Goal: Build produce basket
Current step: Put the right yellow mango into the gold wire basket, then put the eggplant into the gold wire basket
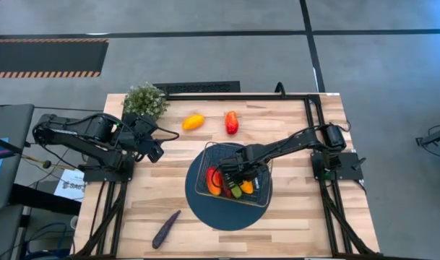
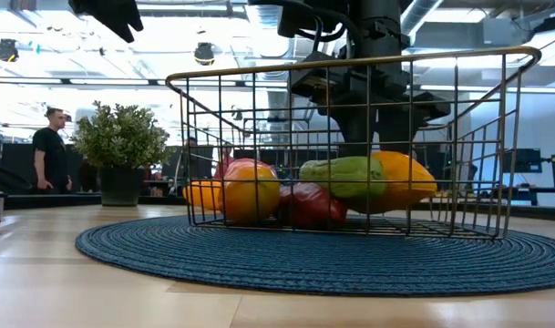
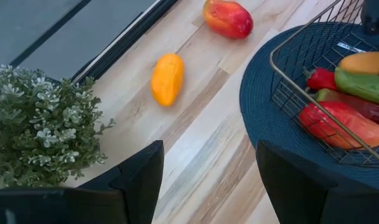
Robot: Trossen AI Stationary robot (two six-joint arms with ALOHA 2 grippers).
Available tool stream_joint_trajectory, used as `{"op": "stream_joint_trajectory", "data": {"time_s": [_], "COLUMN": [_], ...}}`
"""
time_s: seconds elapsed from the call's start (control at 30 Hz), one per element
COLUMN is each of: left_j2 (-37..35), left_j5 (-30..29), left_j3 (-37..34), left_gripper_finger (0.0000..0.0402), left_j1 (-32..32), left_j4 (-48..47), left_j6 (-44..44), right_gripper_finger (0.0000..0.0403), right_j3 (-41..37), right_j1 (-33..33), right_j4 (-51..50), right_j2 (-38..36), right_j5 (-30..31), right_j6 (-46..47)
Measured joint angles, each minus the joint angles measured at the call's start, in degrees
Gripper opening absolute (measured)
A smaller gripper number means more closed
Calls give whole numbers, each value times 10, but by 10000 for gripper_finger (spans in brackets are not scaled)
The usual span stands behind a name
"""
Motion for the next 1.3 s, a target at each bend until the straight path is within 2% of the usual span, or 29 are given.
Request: {"op": "stream_joint_trajectory", "data": {"time_s": [0.1, 0.17, 0.47, 0.7, 0.93, 1.1, 1.17, 1.3], "left_j2": [0, 0, 0, 0, 17, 51, 65, 92], "left_j5": [0, 0, 0, 0, -3, 25, 34, 51], "left_j3": [0, 0, 0, 0, 0, 0, 0, 0], "left_gripper_finger": [240, 240, 240, 240, 240, 240, 240, 240], "left_j1": [0, 0, 0, 0, 7, 21, 23, 23], "left_j4": [0, 0, 0, 0, 4, 16, 16, 20], "left_j6": [0, 0, -3, -11, 45, 63, 64, 59], "right_gripper_finger": [240, 250, 228, 218, 219, 219, 218, 218], "right_j3": [0, 0, 6, 94, 212, 287, 300, 305], "right_j1": [0, 0, 4, 7, -6, -28, -34, -46], "right_j4": [0, 0, -8, -71, -210, -328, -332, -332], "right_j2": [0, 0, 0, 0, 0, -1, -2, -23], "right_j5": [0, 0, -4, 0, 69, 124, 145, 150], "right_j6": [0, 0, -4, -68, -158, -183, -200, -224]}}
